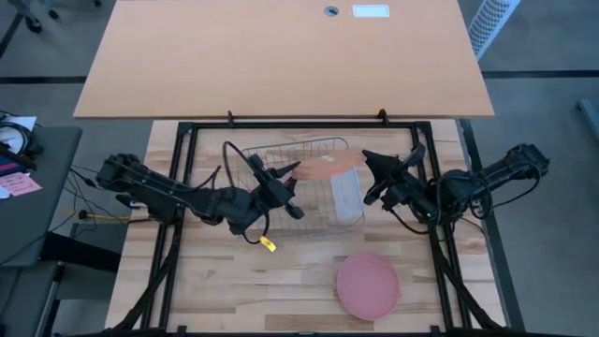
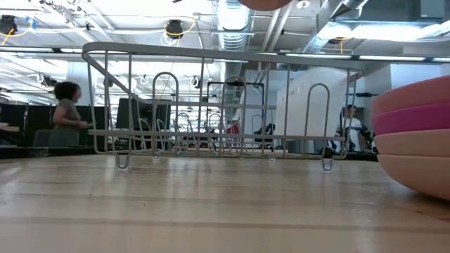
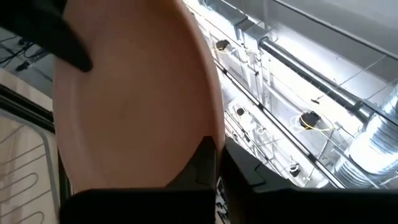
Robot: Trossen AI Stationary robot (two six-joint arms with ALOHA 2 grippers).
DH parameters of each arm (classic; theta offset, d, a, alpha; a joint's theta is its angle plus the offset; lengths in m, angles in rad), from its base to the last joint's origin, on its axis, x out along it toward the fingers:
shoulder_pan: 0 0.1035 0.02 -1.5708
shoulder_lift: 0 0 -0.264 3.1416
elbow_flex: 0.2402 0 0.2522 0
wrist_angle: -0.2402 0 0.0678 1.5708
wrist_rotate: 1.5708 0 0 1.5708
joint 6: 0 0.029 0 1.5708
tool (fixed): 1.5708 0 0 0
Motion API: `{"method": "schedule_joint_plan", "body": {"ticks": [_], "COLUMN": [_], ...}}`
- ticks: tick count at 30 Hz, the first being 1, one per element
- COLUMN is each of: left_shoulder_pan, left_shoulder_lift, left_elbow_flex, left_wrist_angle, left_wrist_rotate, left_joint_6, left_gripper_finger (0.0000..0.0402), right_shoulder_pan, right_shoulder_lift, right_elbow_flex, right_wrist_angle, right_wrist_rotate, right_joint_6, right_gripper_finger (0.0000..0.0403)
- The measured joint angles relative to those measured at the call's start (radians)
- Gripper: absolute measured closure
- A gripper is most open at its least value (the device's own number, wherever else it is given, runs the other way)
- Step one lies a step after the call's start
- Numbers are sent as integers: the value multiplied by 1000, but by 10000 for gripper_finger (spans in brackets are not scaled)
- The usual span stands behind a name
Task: Sort dishes
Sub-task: Put the brown plate in the dish rack
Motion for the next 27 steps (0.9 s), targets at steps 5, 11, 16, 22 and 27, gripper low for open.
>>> {"method": "schedule_joint_plan", "body": {"ticks": [5,11,16,22,27], "left_shoulder_pan": [-17,-68,-131,-144,-151], "left_shoulder_lift": [2,2,-8,-35,-34], "left_elbow_flex": [0,0,0,0,0], "left_wrist_angle": [-102,-109,-288,-619,-805], "left_wrist_rotate": [24,-63,-17,322,439], "left_joint_6": [-80,-141,-321,-788,-988], "left_gripper_finger": [294,222,198,197,197], "right_shoulder_pan": [-19,-50,-37,-28,-49], "right_shoulder_lift": [0,-5,-5,-5,-5], "right_elbow_flex": [0,0,0,0,0], "right_wrist_angle": [-5,-8,-19,-184,-391], "right_wrist_rotate": [20,48,50,4,-140], "right_joint_6": [-16,-110,-285,-356,-317], "right_gripper_finger": [399,401,402,402,402]}}
